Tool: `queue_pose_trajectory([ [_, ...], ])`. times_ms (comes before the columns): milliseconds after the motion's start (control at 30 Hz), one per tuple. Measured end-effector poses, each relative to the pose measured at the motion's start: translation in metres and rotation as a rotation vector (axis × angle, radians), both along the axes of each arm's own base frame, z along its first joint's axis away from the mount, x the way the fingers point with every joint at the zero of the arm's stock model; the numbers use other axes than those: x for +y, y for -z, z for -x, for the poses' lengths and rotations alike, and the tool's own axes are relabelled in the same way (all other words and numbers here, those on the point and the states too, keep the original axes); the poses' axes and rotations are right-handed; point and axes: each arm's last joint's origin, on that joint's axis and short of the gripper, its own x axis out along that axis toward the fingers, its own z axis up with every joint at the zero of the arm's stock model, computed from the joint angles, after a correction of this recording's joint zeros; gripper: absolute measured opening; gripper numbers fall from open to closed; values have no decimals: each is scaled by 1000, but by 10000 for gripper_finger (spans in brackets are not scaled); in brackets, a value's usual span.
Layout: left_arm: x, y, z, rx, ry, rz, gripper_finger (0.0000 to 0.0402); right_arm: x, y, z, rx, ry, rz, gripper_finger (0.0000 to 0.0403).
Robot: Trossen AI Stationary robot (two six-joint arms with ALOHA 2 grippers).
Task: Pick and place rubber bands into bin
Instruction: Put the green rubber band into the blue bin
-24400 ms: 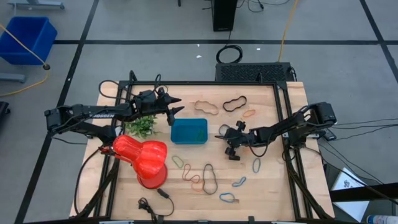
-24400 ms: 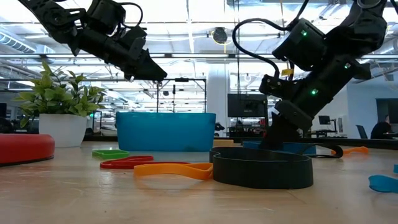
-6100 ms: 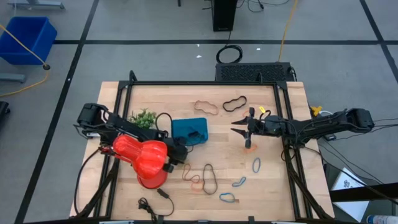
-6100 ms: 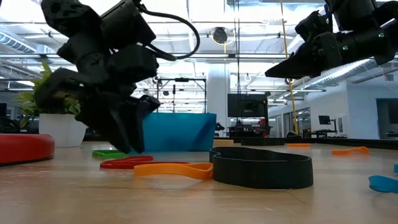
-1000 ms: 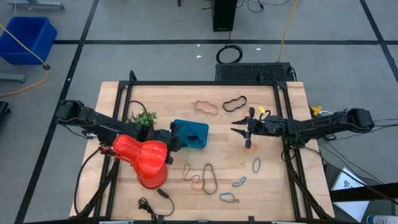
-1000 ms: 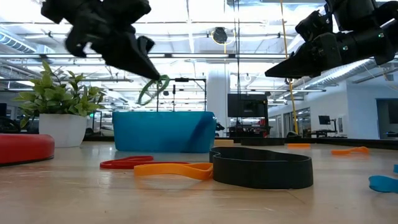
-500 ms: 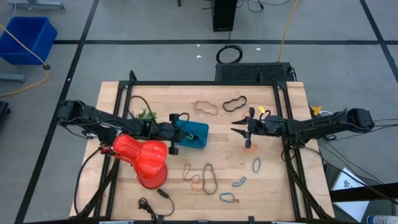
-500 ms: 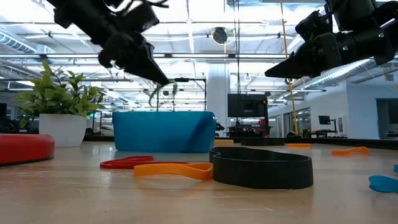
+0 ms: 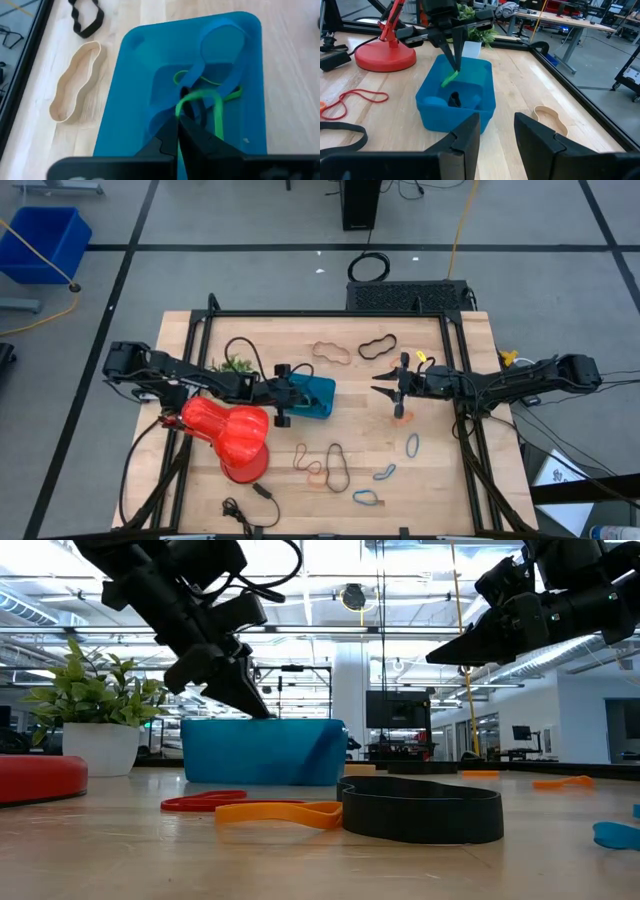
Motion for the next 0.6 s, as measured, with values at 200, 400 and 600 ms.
queue_pose_trajectory([
  [200, 1, 0, 0, -13, -29, 28, 6, 0, 0, 0, 0, 0, 0, 114],
  [400, 1, 0, 0, -12, -22, 16, 40, 0, 0, 0, 0, 0, 0, 114],
  [600, 1, -1, -1, -28, -25, 20, 75, 0, 0, 0, 0, 0, 0, 114],
])
